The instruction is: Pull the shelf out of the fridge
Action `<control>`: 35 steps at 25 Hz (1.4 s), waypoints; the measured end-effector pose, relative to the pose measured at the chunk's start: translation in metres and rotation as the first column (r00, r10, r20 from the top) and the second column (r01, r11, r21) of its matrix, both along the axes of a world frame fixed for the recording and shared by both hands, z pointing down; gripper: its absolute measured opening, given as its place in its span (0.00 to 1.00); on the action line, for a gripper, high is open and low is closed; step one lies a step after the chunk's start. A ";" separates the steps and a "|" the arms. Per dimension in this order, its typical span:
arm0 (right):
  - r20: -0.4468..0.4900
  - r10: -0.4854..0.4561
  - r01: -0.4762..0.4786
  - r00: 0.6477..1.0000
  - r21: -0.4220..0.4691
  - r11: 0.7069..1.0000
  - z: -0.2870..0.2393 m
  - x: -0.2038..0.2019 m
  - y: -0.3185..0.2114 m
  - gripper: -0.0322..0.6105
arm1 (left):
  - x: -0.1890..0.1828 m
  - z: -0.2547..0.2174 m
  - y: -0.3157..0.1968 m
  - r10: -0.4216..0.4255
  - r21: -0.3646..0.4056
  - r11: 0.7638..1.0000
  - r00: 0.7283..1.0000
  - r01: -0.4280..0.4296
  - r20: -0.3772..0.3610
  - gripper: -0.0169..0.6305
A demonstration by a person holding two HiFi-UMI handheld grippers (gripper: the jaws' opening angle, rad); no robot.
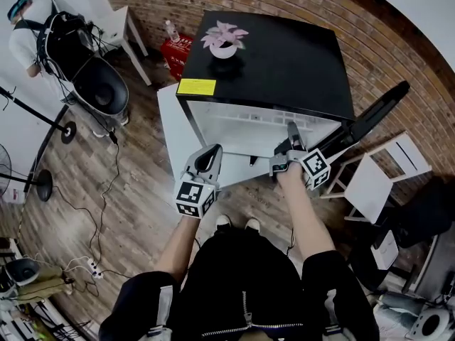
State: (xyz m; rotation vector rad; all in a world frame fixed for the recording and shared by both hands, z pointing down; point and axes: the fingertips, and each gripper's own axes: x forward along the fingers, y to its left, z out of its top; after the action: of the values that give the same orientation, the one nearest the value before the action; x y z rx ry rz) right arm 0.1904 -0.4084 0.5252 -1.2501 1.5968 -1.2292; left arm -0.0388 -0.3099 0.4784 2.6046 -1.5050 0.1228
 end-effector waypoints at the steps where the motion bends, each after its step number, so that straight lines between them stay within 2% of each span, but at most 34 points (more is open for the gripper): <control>1: 0.013 0.010 -0.010 1.000 0.001 1.000 0.000 0.000 -0.002 0.21 | -0.002 0.000 0.000 -0.002 -0.001 1.000 1.000 0.002 0.000 0.06; 7: 0.136 0.058 -0.059 0.989 0.003 0.998 0.001 0.001 -0.014 0.16 | -0.013 0.002 -0.002 -0.010 -0.006 1.000 1.000 0.010 -0.003 0.06; 11: 0.202 0.076 -0.080 0.976 0.008 0.997 -0.001 -0.001 -0.018 0.08 | -0.016 0.001 -0.003 -0.007 -0.005 1.000 1.000 0.007 -0.005 0.06; 27: 0.208 0.103 -0.093 0.973 -0.055 0.994 0.002 -0.001 -0.011 0.09 | -0.026 0.005 -0.005 0.023 -0.017 1.000 1.000 -0.023 -0.018 0.06; 35: 0.212 0.093 -0.085 0.973 -0.044 0.995 0.003 -0.001 -0.001 0.09 | -0.021 0.009 -0.002 0.029 -0.031 0.999 0.999 -0.031 -0.045 0.06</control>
State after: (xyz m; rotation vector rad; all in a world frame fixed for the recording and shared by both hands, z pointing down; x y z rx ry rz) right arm 0.1896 -0.4096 0.5281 -1.1549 1.3559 -1.2924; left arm -0.0593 -0.3122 0.4871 2.5880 -1.4379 0.0902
